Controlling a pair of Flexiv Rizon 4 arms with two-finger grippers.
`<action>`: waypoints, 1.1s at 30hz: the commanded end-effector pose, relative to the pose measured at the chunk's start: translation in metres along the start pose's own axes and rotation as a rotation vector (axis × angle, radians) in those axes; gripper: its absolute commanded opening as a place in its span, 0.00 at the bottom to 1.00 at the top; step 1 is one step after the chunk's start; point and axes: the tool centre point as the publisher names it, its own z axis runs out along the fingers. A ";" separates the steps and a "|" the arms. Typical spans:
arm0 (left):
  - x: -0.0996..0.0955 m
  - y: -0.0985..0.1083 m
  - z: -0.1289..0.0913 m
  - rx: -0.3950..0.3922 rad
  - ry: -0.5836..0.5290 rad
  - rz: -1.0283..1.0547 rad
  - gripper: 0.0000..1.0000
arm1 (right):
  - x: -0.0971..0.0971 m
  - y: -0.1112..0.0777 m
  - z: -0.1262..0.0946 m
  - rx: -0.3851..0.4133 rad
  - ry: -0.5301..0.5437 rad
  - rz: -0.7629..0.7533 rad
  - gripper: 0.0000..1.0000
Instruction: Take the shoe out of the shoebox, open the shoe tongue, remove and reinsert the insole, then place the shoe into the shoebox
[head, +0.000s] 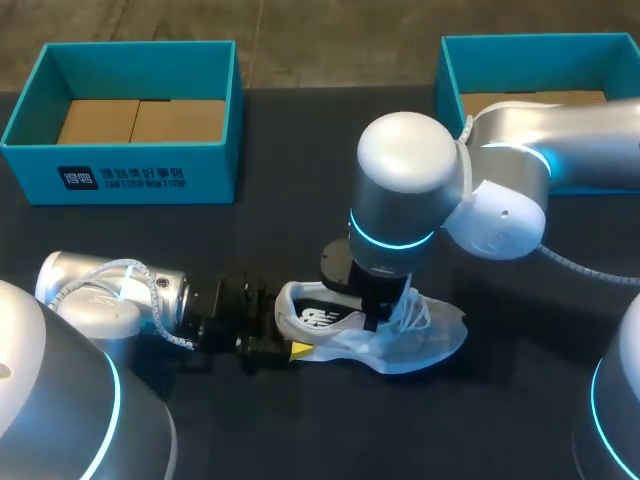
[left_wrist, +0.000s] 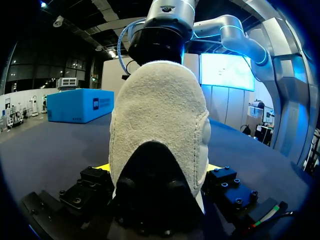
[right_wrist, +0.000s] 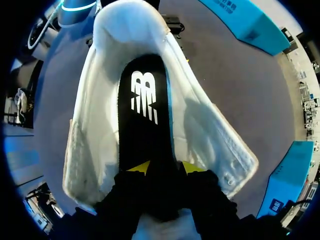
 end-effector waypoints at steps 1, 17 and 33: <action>0.000 0.004 0.001 -0.004 0.000 -0.001 0.00 | 0.002 0.008 0.015 0.010 0.024 -0.002 0.36; 0.000 0.004 0.001 -0.004 0.000 -0.001 0.00 | 0.037 -0.007 0.032 0.102 0.175 0.052 0.17; 0.000 0.004 0.001 -0.004 0.000 -0.001 0.00 | 0.047 -0.015 -0.001 -0.048 0.125 0.099 0.00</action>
